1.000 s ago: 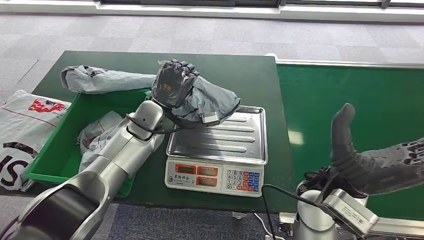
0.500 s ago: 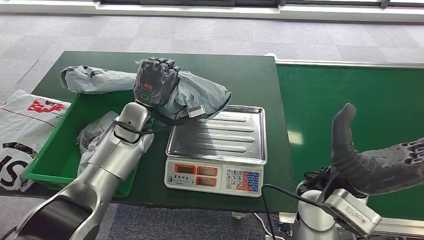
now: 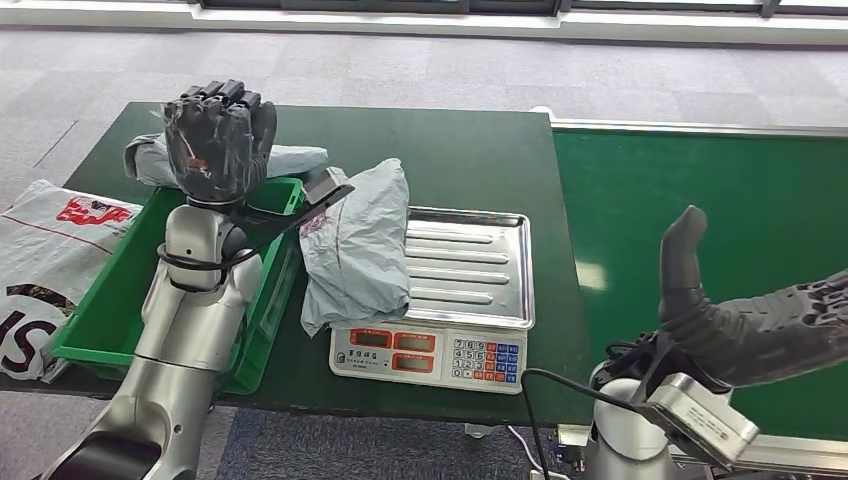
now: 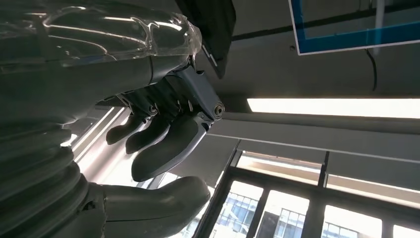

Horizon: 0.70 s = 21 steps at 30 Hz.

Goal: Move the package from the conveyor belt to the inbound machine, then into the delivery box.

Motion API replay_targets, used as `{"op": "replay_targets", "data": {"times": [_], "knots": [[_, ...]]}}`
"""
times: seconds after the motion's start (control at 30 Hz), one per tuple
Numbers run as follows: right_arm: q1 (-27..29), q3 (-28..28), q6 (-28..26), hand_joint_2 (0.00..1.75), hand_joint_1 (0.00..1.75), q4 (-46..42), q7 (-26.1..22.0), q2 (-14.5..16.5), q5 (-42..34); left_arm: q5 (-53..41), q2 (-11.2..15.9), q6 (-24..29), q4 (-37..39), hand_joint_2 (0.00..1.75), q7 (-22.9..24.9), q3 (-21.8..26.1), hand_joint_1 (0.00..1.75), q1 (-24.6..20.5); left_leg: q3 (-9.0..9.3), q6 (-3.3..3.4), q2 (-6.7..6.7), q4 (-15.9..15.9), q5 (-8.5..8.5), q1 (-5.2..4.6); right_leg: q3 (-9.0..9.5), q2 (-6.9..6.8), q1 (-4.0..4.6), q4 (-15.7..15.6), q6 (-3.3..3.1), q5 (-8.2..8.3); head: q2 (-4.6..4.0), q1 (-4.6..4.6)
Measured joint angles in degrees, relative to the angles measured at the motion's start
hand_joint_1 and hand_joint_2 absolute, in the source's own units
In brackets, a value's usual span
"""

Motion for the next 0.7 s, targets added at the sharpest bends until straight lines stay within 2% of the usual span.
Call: {"op": "replay_targets", "data": {"times": [0.07,0.13,0.2,0.27,0.4,0.43,0.47,0.53,0.6,0.63,0.7], "knots": [[0.0,0.0,0.0,1.75,0.0,0.1,0.0,0.0,0.0,0.1,-0.3,0.0,-2.1,1.75,-1.0,1.5,1.27,0.8,0.0,0.0,0.0,0.0,0.0,0.0,0.0,0.0,0.0,0.0,0.0,0.0,0.0,0.0],[0.0,0.0,0.0,1.75,0.0,0.3,0.0,0.0,-0.2,0.4,-0.8,0.0,-4.2,1.75,-2.5,3.1,0.39,1.4,0.0,0.0,0.0,0.0,0.0,0.0,0.01,0.0,0.0,0.0,0.0,0.0,0.0,-0.01],[0.0,0.0,0.0,1.75,0.0,0.4,0.0,0.0,-0.3,1.2,-1.8,0.0,-6.4,1.75,-6.0,5.8,0.0,2.0,-0.01,0.0,0.0,0.0,0.0,0.0,0.01,0.0,0.0,0.0,0.0,0.0,-0.01,-0.01],[0.0,0.0,0.0,1.75,0.0,0.6,0.0,0.0,-0.3,3.7,-3.5,0.0,-8.3,1.75,-11.9,10.6,0.0,2.2,-0.01,0.0,0.0,0.0,0.0,0.0,0.0,0.0,0.0,0.0,0.0,0.0,-0.01,0.0],[0.3,0.0,0.0,1.75,0.0,0.7,0.0,0.0,-0.4,9.7,-7.5,0.0,-7.5,1.75,-25.6,23.8,0.0,0.9,0.05,-0.01,0.04,0.0,-0.01,0.0,-0.06,0.03,0.0,0.0,0.0,0.0,-0.01,-0.01],[0.3,0.0,0.0,1.75,0.0,0.8,0.0,0.0,-0.6,8.2,-8.1,0.0,-5.9,1.75,-26.9,26.1,0.0,0.4,0.08,0.0,0.05,0.0,0.0,0.0,-0.08,0.03,0.0,0.0,0.0,0.0,-0.02,-0.02],[0.3,0.0,0.0,1.75,0.0,0.8,0.0,0.0,-0.7,5.4,-8.3,0.0,-3.5,1.75,-25.9,27.4,0.0,-0.1,0.11,0.01,0.03,0.0,0.02,0.0,-0.08,0.01,0.0,0.0,0.0,0.0,-0.02,-0.02],[0.3,0.0,0.0,1.75,0.0,1.0,0.0,0.0,-1.0,0.6,-7.9,-0.7,2.5,1.75,-19.4,25.8,0.0,-0.6,0.09,0.01,-0.02,0.0,0.07,0.0,-0.05,-0.04,0.0,0.0,-0.01,0.01,-0.02,-0.01],[0.3,0.0,0.0,1.75,0.0,1.3,0.0,0.0,-1.0,0.0,-7.3,-3.5,8.3,1.75,-14.9,19.7,0.0,-1.2,0.0,0.04,-0.06,0.0,0.14,0.0,-0.02,-0.07,-0.01,0.0,0.0,0.07,-0.01,0.01],[0.3,0.0,0.0,1.75,0.0,1.4,0.0,0.0,-1.0,0.6,-7.1,-5.9,10.7,1.75,-15.1,16.4,0.0,-1.6,-0.03,0.07,-0.06,0.0,0.16,0.0,-0.02,-0.07,-0.03,0.0,0.02,0.11,0.0,0.01],[0.3,0.0,0.0,1.75,0.0,1.5,0.0,0.0,-0.9,2.7,-6.8,-11.2,14.6,1.75,-18.5,11.0,0.0,-2.2,-0.05,0.11,-0.01,0.0,0.18,-0.01,-0.04,-0.01,-0.1,0.0,0.09,0.17,-0.01,0.02]]}}
